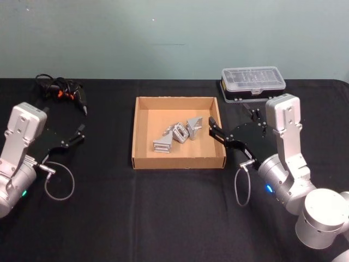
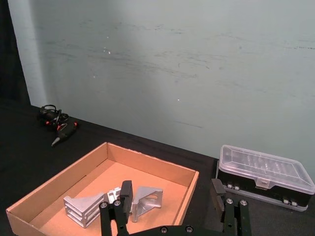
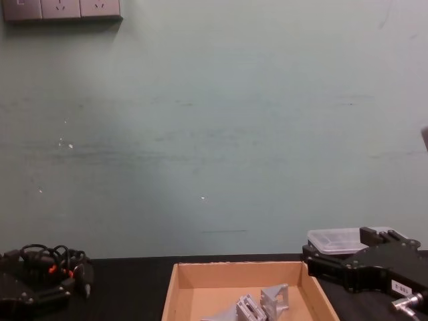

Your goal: Use one hand to pick up the angle iron from the table and place it into the box.

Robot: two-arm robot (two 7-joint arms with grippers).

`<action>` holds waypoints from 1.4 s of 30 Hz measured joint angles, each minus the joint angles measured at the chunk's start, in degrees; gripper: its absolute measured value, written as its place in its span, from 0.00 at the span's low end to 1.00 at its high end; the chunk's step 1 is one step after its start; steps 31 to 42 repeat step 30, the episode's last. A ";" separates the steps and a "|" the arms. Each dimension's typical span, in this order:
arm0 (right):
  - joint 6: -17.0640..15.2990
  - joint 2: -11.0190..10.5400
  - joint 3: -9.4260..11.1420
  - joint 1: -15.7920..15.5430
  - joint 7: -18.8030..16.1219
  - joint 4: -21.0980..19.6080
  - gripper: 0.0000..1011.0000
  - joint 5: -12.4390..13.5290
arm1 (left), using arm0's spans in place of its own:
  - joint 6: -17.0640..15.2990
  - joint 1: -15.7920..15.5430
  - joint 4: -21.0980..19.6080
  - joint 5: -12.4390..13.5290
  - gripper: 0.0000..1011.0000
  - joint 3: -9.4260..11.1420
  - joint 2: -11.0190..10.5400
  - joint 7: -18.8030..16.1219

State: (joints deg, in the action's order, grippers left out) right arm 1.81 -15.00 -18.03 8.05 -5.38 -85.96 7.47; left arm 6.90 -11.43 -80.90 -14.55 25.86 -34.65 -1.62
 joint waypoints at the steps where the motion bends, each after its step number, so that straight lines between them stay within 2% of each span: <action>1: 0.00 0.00 0.00 0.00 0.00 0.00 0.99 0.00 | 0.00 0.00 0.00 0.00 1.00 0.00 0.00 0.00; 42: 0.00 0.00 0.00 0.00 0.00 0.01 0.99 -0.01 | 0.00 0.00 0.00 0.00 1.00 0.00 0.00 0.00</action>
